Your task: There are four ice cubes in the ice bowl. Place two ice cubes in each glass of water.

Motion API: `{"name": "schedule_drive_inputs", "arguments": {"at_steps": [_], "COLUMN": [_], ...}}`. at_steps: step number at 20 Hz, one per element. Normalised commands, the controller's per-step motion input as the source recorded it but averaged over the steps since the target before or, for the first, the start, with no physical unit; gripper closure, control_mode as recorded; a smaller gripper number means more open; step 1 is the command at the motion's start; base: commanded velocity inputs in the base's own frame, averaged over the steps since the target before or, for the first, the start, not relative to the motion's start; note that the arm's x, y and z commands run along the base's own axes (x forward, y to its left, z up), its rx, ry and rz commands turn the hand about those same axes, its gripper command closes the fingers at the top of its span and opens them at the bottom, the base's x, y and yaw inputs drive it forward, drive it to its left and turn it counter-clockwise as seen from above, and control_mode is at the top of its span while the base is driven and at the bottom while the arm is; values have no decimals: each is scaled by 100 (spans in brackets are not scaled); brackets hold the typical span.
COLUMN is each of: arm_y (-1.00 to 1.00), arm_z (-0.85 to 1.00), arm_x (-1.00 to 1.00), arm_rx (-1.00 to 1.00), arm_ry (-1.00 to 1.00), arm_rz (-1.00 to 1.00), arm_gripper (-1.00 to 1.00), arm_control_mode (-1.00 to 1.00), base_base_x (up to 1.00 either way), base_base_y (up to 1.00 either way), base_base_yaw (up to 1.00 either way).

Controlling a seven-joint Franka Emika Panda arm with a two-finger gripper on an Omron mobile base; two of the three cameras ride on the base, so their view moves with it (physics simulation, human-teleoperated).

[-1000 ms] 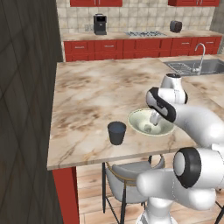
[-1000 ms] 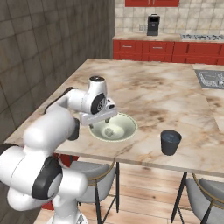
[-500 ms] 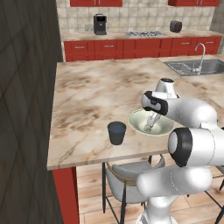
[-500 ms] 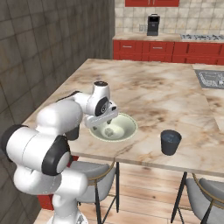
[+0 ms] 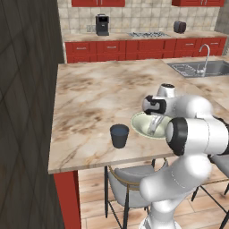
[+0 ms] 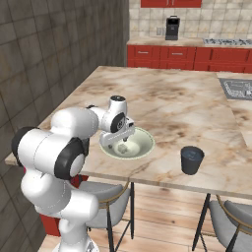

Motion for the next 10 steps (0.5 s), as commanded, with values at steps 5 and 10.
{"name": "schedule_drive_inputs", "arguments": {"at_steps": [5,10], "arm_y": [0,0], "arm_z": [-35,-18], "arm_x": [16,25], "arm_rx": [0,0], "arm_ry": [0,0], "arm_rz": [0,0], "arm_gripper": [-100,-100], "arm_control_mode": [-100,-100], "base_base_x": [0,0], "base_base_y": [0,0], "base_base_yaw": [0,0]}}
